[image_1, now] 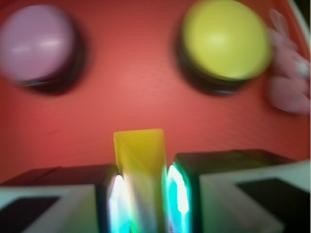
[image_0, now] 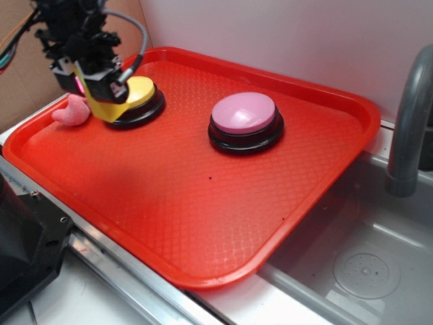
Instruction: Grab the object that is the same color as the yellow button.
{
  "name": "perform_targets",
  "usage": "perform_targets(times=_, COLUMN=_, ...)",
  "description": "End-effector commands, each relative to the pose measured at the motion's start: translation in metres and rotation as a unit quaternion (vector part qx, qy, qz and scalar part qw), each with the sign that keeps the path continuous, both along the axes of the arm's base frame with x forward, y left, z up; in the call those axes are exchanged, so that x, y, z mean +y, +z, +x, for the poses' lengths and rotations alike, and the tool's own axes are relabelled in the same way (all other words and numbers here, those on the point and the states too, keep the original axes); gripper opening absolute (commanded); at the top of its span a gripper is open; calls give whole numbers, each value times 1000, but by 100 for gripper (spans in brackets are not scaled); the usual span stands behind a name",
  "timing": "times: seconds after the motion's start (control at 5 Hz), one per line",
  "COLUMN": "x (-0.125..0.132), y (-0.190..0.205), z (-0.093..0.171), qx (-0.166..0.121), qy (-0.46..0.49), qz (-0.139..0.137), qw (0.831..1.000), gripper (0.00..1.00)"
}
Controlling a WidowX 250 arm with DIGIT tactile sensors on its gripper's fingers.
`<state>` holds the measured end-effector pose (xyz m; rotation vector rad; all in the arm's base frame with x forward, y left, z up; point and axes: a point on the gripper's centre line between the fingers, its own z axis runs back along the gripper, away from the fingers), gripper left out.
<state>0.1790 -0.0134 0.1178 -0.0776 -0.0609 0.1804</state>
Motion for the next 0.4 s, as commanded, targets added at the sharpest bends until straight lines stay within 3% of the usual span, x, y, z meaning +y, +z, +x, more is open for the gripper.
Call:
perform_targets(times=0.0, x=-36, y=44, z=-15, qx=-20, qy=-70, qz=1, qw=997, gripper=0)
perform_targets(times=0.2, x=-21, y=42, z=-19, qx=-30, qy=-60, qz=-10, qw=998, gripper=0)
